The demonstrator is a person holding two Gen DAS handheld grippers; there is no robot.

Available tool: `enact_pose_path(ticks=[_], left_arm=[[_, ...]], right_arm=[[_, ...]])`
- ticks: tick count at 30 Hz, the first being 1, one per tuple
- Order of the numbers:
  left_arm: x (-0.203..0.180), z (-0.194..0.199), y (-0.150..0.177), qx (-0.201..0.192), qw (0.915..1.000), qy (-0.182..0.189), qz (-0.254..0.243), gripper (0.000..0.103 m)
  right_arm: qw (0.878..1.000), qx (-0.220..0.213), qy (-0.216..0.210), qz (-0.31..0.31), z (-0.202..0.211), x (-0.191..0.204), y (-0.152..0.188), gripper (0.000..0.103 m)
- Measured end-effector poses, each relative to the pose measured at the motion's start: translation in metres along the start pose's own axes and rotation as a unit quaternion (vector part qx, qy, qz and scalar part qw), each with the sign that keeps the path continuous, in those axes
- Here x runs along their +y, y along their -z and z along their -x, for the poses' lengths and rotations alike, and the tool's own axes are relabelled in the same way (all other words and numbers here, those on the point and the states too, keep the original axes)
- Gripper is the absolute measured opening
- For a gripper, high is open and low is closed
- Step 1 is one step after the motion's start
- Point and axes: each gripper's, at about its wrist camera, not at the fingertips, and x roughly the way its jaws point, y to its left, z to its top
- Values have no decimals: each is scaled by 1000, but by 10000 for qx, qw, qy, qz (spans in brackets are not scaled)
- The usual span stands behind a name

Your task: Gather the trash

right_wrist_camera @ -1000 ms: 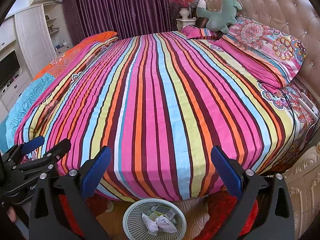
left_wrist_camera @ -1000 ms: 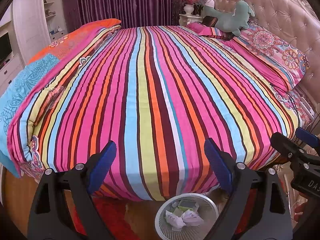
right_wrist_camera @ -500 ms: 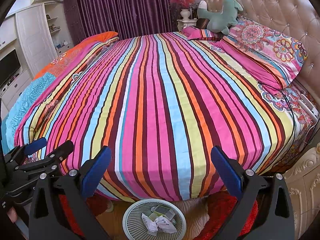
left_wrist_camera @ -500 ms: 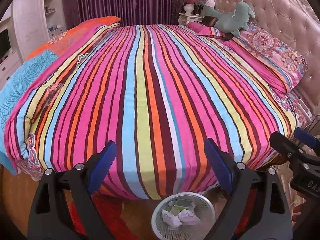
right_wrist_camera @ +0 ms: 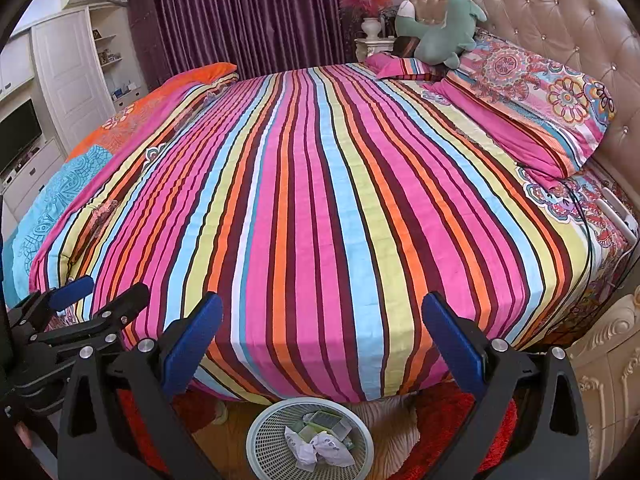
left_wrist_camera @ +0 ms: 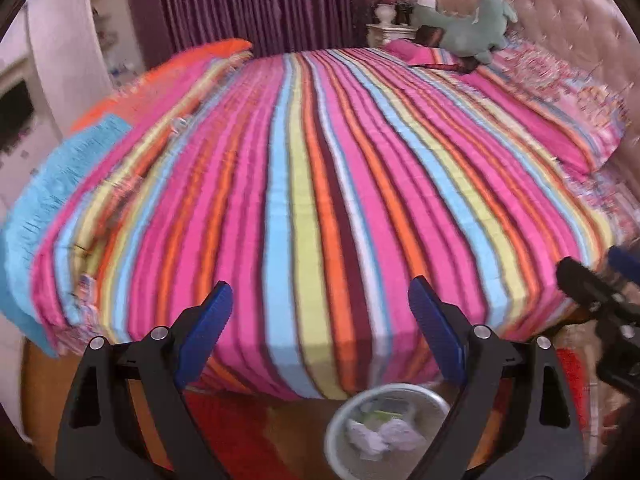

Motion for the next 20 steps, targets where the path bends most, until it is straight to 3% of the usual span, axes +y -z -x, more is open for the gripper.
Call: enact_pose_path(ticks=[2, 6, 12, 20], left_arm=[[-2, 2, 0, -40, 10000, 0, -35, 87], [-1, 2, -2, 120, 9991, 382, 155, 87], [-3, 5, -2, 9, 9991, 426, 74, 88], [2, 3, -7, 123, 9962, 815, 276, 90]], right_arm=[[10000, 9, -13, -3, 0, 0, 0, 95], [10000, 38, -43, 6, -1, 1, 1, 95], [10000, 41, -58, 7, -2, 3, 1, 95], [9999, 54, -101, 8, -3, 5, 3, 95]])
